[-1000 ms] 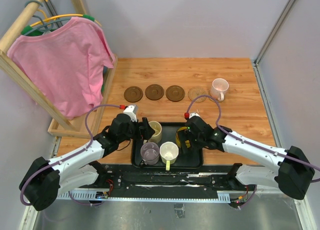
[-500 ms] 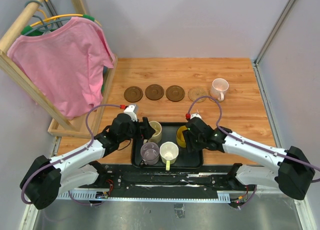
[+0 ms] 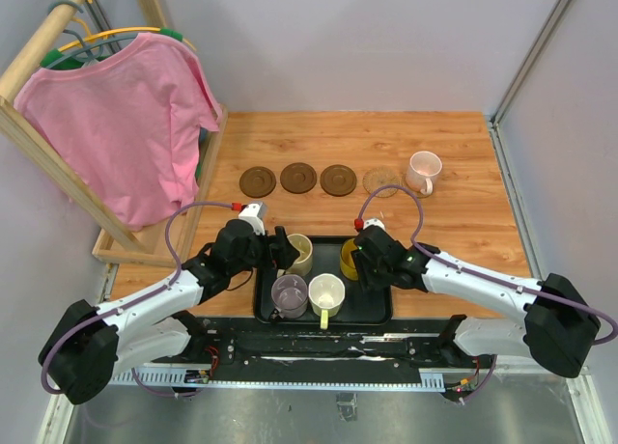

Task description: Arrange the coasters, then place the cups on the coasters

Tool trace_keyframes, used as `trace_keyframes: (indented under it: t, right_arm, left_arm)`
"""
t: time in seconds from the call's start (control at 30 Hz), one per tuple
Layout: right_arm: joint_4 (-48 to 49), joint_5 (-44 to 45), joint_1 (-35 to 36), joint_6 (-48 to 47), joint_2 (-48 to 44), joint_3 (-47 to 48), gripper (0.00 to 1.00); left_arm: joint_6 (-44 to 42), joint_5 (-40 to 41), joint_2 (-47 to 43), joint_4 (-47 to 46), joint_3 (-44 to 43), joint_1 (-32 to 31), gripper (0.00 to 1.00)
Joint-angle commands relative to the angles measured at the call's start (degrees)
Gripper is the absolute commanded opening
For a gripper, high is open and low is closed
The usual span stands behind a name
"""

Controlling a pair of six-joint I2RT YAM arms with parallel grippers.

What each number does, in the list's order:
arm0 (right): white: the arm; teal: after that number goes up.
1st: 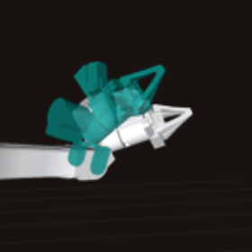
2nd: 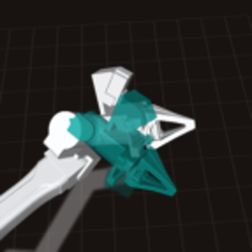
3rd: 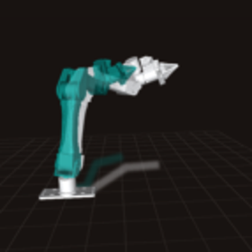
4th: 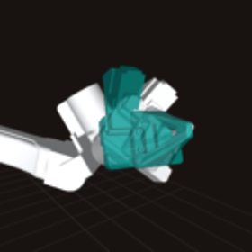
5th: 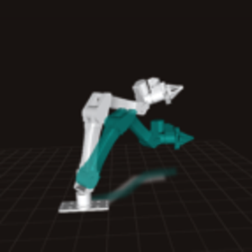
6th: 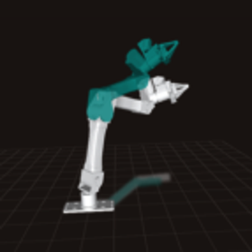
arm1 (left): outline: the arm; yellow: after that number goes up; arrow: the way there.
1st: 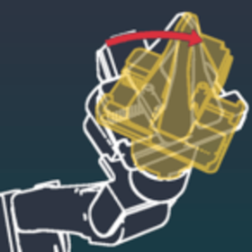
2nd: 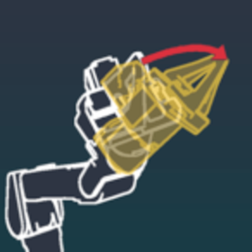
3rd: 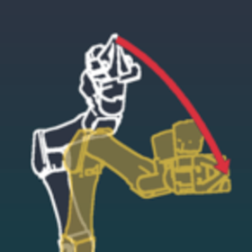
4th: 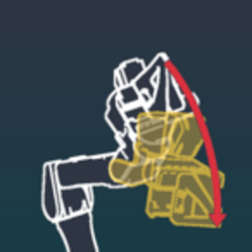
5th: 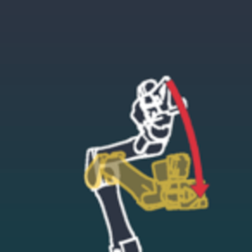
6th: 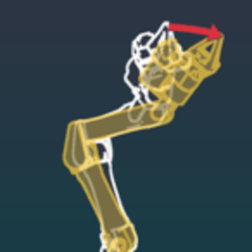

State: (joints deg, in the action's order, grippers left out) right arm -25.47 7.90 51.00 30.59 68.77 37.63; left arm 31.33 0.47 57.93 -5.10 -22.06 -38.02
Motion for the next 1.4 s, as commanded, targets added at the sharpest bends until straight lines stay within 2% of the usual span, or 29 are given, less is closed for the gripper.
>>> trace_keyframes:
  t: [0.0,0.27,0.53,0.9,1.0,1.07,1.37]
  right_arm:
    - [1.18,2.95,0.94,-0.28,-0.98,-0.70,0.47]
    - [3.74,3.33,0.94,-0.05,0.31,-1.23,0.46]
    - [3.89,2.97,0.94,-0.65,1.73,-0.69,0.40]
    - [3.94,3.44,0.94,-0.94,2.07,-0.35,0.23]
    - [4.16,3.35,0.94,-1.14,1.85,-0.38,0.07]
    - [4.19,3.34,0.94,-1.23,1.72,-0.44,0.01]
    - [5.41,3.06,0.94,-4.44,0.49,-0.93,0.01]
  left_arm:
    - [-0.04,1.11,0.15,-2.07,0.72,-0.39,1.00]
    - [-0.04,1.07,0.60,-2.37,0.79,-0.39,1.00]
    - [-0.04,1.29,0.42,-2.17,0.80,-0.39,1.00]
    - [-0.22,1.27,0.93,-2.17,0.62,-0.39,1.00]
    - [-0.22,1.24,1.04,-2.27,0.61,-0.39,1.00]
    - [-0.22,1.31,1.04,-2.24,0.62,-0.38,1.00]
    - [-0.04,1.73,0.73,-2.36,1.12,-0.34,1.00]
